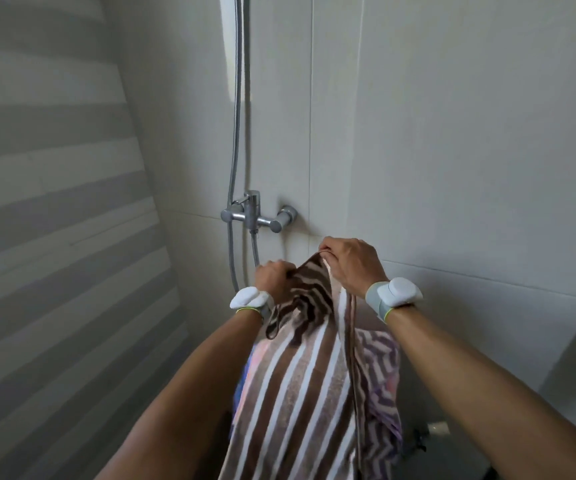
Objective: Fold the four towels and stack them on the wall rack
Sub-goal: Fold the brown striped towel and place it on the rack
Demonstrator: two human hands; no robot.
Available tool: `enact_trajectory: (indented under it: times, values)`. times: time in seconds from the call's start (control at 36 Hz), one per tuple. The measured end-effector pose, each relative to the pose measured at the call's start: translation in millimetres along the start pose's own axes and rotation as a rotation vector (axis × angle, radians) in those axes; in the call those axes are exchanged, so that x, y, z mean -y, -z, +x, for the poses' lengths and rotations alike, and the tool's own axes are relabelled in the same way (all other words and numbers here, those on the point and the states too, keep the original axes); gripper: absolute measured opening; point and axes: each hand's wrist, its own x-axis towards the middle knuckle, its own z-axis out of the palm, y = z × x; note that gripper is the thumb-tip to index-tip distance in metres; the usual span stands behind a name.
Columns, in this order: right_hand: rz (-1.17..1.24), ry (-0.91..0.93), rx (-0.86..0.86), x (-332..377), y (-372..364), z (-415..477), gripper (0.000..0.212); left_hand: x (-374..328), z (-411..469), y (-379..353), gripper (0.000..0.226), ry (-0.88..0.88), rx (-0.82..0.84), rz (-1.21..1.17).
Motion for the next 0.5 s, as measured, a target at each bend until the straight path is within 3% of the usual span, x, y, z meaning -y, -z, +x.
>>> enact_trajectory:
  times: [0.5]
  values:
    - [0.201, 0.184, -0.193, 127.6, 72.6, 25.9, 0.008, 119.0, -116.9, 155.5, 0.012, 0.286, -0.109, 0.005]
